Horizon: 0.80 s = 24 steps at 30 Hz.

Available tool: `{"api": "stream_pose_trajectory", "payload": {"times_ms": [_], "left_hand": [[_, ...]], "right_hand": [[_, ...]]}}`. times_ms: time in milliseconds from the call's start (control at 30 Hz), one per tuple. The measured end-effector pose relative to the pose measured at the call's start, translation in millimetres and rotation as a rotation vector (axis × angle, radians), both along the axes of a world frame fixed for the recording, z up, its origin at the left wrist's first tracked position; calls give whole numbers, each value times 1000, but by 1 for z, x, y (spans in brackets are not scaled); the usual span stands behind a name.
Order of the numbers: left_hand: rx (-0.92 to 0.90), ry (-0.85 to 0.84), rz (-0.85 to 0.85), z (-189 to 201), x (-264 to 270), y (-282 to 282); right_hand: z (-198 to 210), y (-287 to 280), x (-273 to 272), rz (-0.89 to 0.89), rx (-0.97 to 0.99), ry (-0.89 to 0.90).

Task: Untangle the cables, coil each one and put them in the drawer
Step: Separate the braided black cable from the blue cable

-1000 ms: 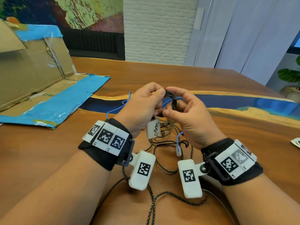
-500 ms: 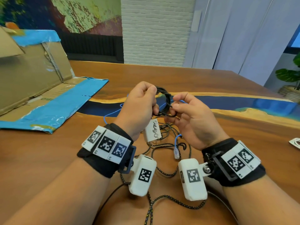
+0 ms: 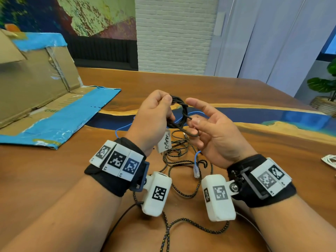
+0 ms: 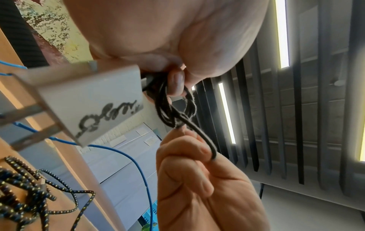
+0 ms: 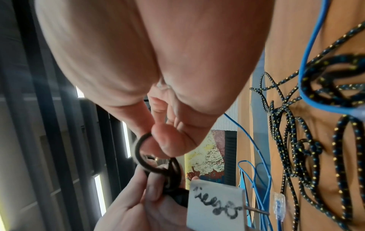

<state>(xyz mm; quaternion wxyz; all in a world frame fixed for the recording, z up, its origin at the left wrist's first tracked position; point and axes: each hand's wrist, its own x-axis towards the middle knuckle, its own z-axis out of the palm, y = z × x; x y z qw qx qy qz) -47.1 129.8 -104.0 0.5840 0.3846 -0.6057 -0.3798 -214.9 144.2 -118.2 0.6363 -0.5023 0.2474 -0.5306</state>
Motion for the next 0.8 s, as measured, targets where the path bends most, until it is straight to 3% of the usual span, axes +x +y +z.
{"api": "stream_pose_trajectory", "payload": {"times_ms": [100,233,367,533,633,800], "left_hand": [[-36,-36,42,-2,0,-2],[-8,38,27,-2,1,-2],[67,203,-82,1,0,1],[116,277,-191,5,-3,8],[125,292,-216,5,-5,10],[86,233,-186,5,-5,11]], "right_hand": [[-3,-1,-1,23,16,11],[-11,-5,2,-149,-22,167],[-17,-8,2,-244,-96,345],[-13,-11,-1,-402,-213,385],[-14,-7,4,-372,-236,350],[-13,-3,8,-205,-70,141]]}}
